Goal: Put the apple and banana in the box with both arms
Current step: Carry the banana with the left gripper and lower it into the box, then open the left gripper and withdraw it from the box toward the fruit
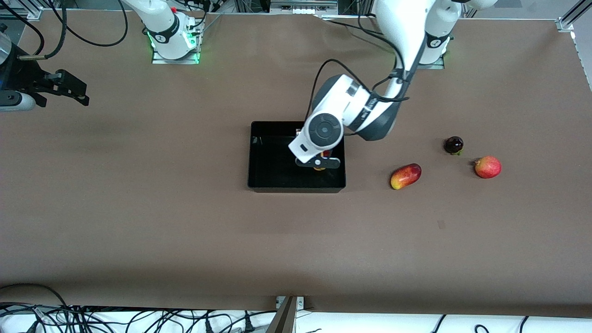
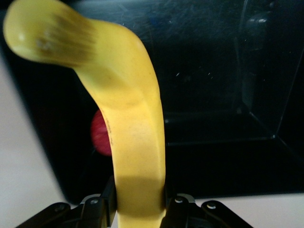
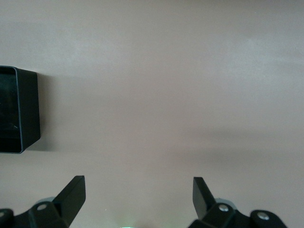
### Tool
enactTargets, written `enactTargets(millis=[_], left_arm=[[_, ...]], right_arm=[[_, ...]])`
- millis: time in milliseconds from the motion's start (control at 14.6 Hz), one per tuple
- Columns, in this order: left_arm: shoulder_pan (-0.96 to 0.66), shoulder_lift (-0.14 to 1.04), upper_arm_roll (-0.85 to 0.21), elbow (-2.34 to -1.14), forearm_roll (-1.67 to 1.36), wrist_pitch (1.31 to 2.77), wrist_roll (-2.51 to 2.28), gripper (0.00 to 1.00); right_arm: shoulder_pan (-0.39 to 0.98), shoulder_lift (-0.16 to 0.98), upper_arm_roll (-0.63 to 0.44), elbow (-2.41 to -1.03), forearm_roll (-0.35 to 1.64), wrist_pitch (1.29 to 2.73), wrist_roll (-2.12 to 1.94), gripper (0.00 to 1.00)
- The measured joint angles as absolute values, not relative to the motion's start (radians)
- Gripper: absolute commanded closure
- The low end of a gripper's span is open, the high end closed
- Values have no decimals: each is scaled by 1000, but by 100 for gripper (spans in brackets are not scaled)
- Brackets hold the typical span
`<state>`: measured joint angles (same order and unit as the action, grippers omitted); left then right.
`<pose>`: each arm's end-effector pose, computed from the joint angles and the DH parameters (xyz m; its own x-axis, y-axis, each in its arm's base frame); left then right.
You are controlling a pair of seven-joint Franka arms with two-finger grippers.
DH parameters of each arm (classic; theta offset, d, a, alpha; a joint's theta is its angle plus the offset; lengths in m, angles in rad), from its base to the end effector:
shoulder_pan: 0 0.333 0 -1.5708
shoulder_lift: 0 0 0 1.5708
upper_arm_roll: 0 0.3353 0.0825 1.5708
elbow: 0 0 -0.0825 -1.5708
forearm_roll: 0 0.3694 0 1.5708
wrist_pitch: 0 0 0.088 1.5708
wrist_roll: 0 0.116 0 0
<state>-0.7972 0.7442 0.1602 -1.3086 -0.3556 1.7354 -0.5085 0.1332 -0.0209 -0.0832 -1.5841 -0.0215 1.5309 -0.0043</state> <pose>0.5285 -0.4660 0.2945 0.9285 -0.0434 -0.3687 -0.0344 -0.9989 0.0308 0.5280 0.0233 0.6365 0.9980 0.0535 -0.0324 0.0541 -0.9983 0.0196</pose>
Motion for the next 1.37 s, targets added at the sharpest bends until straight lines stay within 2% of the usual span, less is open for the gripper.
enactTargets(millis=[205, 342, 411, 479, 822, 959, 1096, 1370], left_arm=[[-824, 806, 160, -1312, -356, 1826, -521, 83], [-828, 834, 160, -1312, -356, 1886, -524, 72], [-828, 844, 160, -1312, -356, 1905, -524, 53], [-829, 853, 159, -1312, -356, 1915, -524, 1], [-835, 860, 165, -1306, -356, 1919, -526, 0], [-823, 842, 177, -1292, -356, 1874, -526, 0], [-781, 795, 191, -1275, -356, 1794, -526, 0], [-600, 622, 199, -1259, -354, 1640, -520, 0]], right_arm=[[133, -21, -83, -1584, -21, 1531, -4, 0], [133, -21, -83, -1584, -21, 1531, -4, 0], [133, -21, -83, -1584, -21, 1531, -4, 0], [133, -21, -83, -1584, -21, 1531, -4, 0], [133, -21, -83, -1584, -21, 1531, -4, 0], [133, -21, -83, -1584, -21, 1531, -4, 0], [133, -21, -83, -1584, -21, 1531, -4, 0], [133, -21, -83, -1584, -21, 1531, -4, 0]])
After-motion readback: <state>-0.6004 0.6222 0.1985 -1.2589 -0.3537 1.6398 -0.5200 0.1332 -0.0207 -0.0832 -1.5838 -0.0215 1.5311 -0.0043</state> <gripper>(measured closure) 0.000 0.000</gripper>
